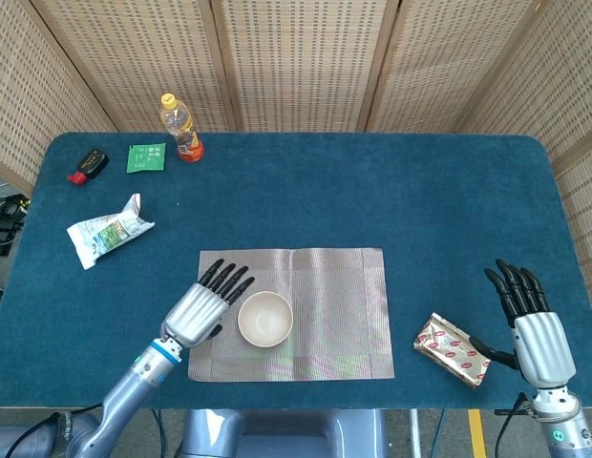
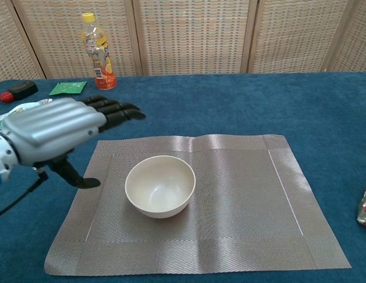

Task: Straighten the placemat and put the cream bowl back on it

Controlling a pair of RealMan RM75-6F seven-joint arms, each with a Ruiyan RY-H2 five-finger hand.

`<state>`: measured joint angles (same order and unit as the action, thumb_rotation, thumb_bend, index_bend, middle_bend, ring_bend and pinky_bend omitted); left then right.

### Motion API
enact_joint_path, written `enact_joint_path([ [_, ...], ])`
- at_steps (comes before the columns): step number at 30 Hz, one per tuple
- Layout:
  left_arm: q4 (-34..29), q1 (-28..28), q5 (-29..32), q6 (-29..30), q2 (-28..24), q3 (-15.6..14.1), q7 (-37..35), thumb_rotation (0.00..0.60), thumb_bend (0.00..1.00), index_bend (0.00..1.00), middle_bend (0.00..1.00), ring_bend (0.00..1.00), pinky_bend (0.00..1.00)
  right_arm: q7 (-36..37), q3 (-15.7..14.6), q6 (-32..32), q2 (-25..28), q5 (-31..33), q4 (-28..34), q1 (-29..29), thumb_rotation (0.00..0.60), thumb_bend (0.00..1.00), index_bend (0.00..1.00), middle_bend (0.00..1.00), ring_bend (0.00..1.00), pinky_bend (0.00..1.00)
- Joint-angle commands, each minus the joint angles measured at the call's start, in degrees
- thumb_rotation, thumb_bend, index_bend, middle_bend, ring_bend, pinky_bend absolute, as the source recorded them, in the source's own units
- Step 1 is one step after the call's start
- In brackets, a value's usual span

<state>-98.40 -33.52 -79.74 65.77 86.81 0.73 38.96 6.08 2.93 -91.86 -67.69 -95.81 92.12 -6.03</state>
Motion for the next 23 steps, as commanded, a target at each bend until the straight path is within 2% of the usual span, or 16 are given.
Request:
enact_joint_path([
  [1, -1.96, 5.25, -3.73, 8.2, -5.55, -1.21, -5.79, 0.6, 0.19, 0.0, 0.0, 0.0, 0.0, -1.75, -0.36, 1.63, 0.21, 0.91, 0.54, -0.15, 0.6, 0.21, 0.04, 0.0, 0.0, 0.0],
  [5, 1.63, 11.05, -6.24, 17.28, -8.62, -2.12, -12.13, 0.6, 0.19, 0.0, 0.0, 0.0, 0.0, -4.4, -0.72, 3.85, 0.44, 1.84, 1.16, -0.59, 0.6, 0.19, 0.03, 0.0, 0.0, 0.0],
  [14, 10.37, 20.45, -6.73, 27.71, -12.26, -3.59, -24.53, 0.6, 0.19, 0.0, 0.0, 0.0, 0.0, -11.66, -0.86, 7.55, 0.57, 5.47, 2.79, -0.81, 0.6, 0.18, 0.0, 0.0, 0.0, 0.0],
  [20, 14.35, 24.45, -6.37, 29.52, -12.77, -4.3, -29.39, 0.6, 0.18, 0.0, 0.0, 0.0, 0.0, -16.64, -0.5, 9.85, 0.42, 8.81, 3.84, -1.06, 0.6, 0.18, 0.0, 0.0, 0.0, 0.0],
  [23, 14.4, 25.03, -6.41, 29.83, -13.06, -3.61, -30.44, 0.6, 0.18, 0.0, 0.0, 0.0, 0.0, -17.75, -0.66, 10.94, 0.47, 9.66, 4.51, -1.26, 0.6, 0.17, 0.0, 0.0, 0.0, 0.0],
])
